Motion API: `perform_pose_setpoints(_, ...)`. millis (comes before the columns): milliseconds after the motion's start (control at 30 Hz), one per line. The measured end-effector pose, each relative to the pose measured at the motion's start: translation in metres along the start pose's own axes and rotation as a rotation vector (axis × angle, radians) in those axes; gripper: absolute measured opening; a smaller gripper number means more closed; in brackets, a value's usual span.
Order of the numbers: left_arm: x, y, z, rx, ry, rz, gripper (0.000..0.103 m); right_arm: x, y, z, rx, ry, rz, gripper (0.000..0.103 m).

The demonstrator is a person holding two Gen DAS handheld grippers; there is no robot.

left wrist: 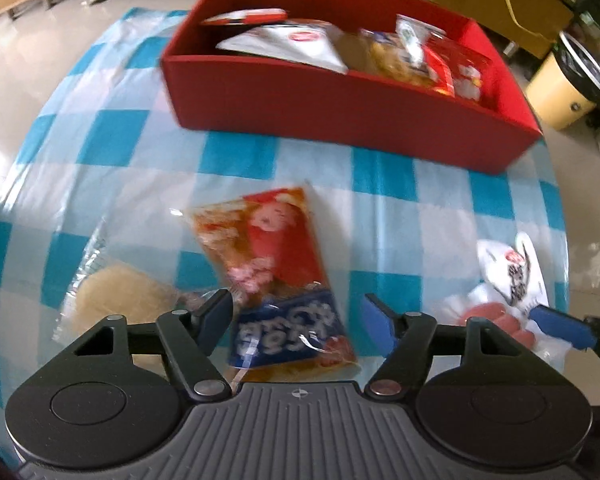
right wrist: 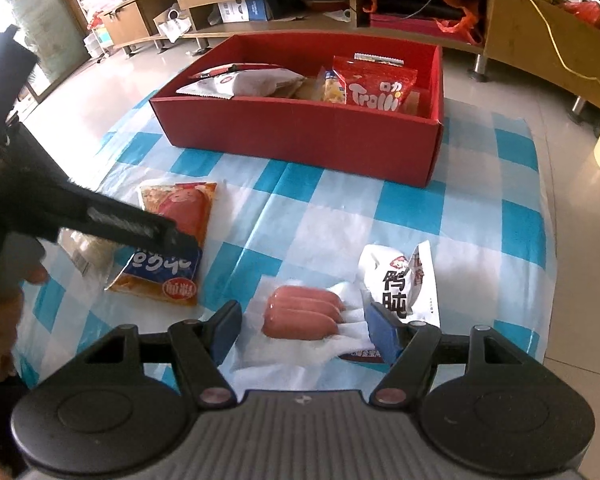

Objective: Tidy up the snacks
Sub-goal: 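Grasp the red-and-blue snack bag with left gripper while right grasps the sausage pack, then lift and carry the snack bag and sausage pack toward the red box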

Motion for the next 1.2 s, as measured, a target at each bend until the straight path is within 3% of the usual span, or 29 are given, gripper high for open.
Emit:
perform_pose_setpoints(167,0.009,-0.001,-0.001,0.003,-0.009,-0.022,0.078,0.002,-0.003,-0.009,-0.024,-0.013,0.009,0.065)
perform_pose_setpoints(267,0.007,0.002,-0.015,-0.021,0.038,-0.021,0.080,0.005,-0.009,-0.019,-0.054,-0.021,0.006,0.065)
perform_pose_setpoints(333,0.006,0.004,-0.022,-0.022,0.055,-0.009,0.087,0.005,-0.014,-0.024,-0.069,-0.024,0.009,0.065)
perform_pose_setpoints(433,0.018,0.004,-0.027,-0.001,0.105,-0.069,0.089,0.001,-0.019,-0.029,-0.085,-0.023,0.023,0.065)
perform_pose_setpoints(467,0.022,0.003,-0.028,0.010,0.122,-0.090,0.089,0.000,-0.021,-0.030,-0.088,-0.023,0.029,0.065)
perform_pose_setpoints(533,0.027,0.001,-0.025,0.030,0.108,-0.107,0.075,-0.002,-0.022,-0.032,-0.089,-0.024,0.039,0.066)
perform_pose_setpoints(600,0.030,-0.002,-0.019,0.033,0.090,-0.131,0.069,-0.002,-0.023,-0.033,-0.078,-0.024,0.048,0.066)
perform_pose_setpoints(733,0.029,-0.016,-0.010,0.024,0.077,-0.171,0.061,-0.005,-0.024,-0.030,-0.079,-0.025,0.068,0.064)
perform_pose_setpoints(867,0.032,-0.029,-0.003,0.004,0.042,-0.198,0.060,-0.014,-0.026,-0.024,-0.076,0.010,0.075,0.064)
perform_pose_setpoints(1067,0.034,-0.050,-0.002,-0.020,0.042,-0.247,0.060,-0.013,-0.029,-0.013,-0.071,-0.015,0.064,0.064)
perform_pose_setpoints(1200,0.033,-0.056,-0.007,-0.019,0.075,-0.299,0.073,-0.011,-0.039,-0.022,-0.108,-0.055,0.071,0.065)
Point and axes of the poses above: each gripper's, at about its wrist camera, not at the fingertips, and z roughly against the way its jaws point, x to its right, y to its top, the point moved 7 cm from there along -z, roughly the way its jaws point, and after that the axes turned 2 degrees about y, right-handed, at the moved point
